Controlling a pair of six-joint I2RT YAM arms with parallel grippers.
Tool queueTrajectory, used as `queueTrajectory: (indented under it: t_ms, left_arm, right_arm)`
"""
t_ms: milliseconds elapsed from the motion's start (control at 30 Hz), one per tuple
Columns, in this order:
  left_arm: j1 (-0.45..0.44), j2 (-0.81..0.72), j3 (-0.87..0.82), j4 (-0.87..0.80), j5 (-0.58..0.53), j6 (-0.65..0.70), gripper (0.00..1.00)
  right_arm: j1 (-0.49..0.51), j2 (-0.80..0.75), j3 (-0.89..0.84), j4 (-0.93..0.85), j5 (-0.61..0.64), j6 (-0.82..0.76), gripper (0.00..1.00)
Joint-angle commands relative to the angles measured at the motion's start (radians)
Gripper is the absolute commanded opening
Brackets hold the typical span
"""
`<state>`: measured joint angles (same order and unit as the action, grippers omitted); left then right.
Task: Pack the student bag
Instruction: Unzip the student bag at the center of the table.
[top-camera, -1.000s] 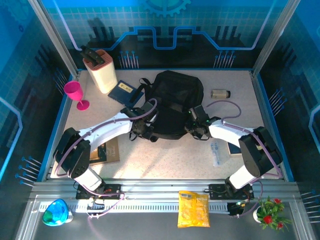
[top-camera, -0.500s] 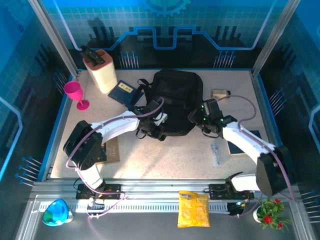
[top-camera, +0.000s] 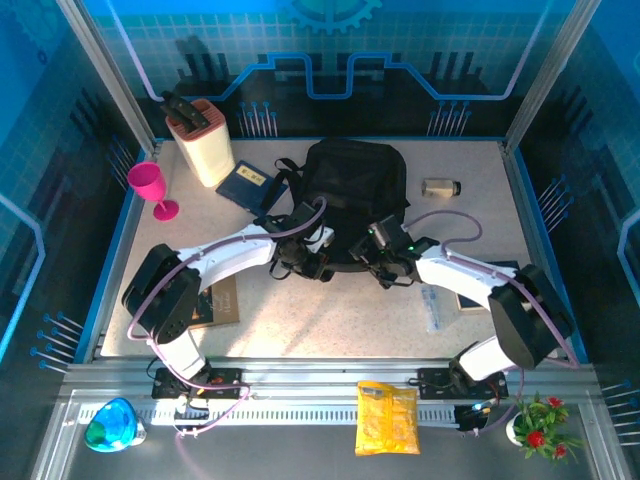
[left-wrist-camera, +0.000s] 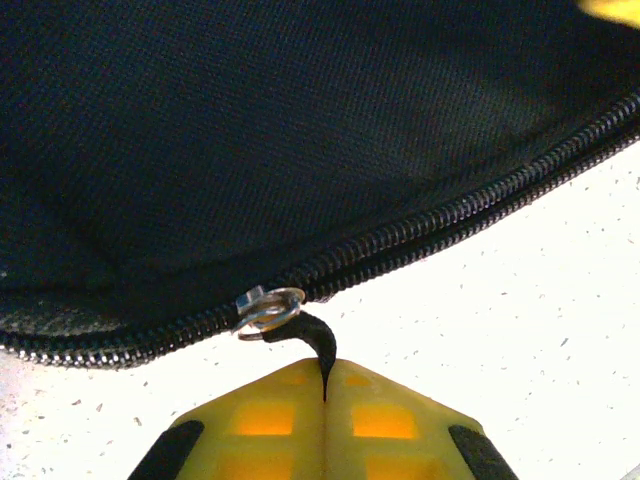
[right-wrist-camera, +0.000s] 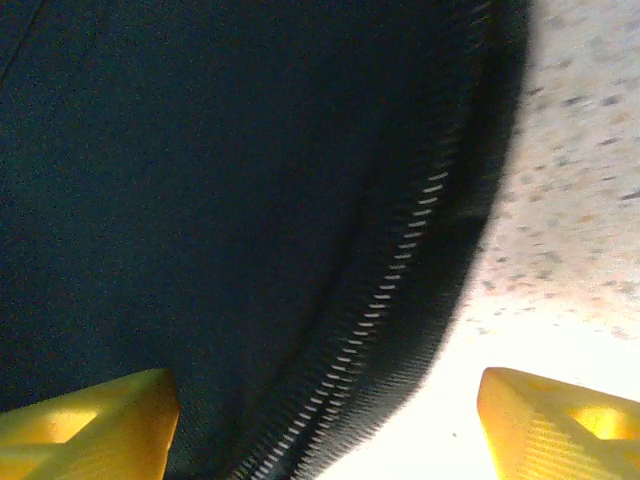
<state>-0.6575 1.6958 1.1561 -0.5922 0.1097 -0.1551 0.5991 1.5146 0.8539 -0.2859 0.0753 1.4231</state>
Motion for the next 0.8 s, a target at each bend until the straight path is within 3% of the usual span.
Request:
queueTrajectory:
  t_ms: [0, 200, 333, 533, 767]
  left_arm:
    - [-0.002, -0.039, -0.015, 0.0, -0.013, 0.022, 0.0]
    - [0.007, -0.072, -0.03, -0.016, -0.061, 0.034, 0.0]
    - [0.016, -0.079, -0.043, -0.068, -0.095, 0.08, 0.0]
    - [0.033, -0.064, -0.062, -0.068, -0.119, 0.083, 0.0]
    - [0.035, 0.022, -0.016, -0.044, -0.099, 0.082, 0.0]
  right_arm:
    - [0.025, 0.071, 0.068, 0.03, 0.032, 0.068, 0.74]
    - [0.024, 0.067, 0.031, 0.015, 0.08, 0.062, 0.43]
    - [-0.011, 0.017, -0.034, 0.012, 0.119, -0.058, 0.21]
    - [-0.091, -0.058, -0.103, 0.004, 0.134, -0.2, 0.16]
    - [-0.258, -0.105, -0.153, 0.04, 0.018, -0.43, 0.16]
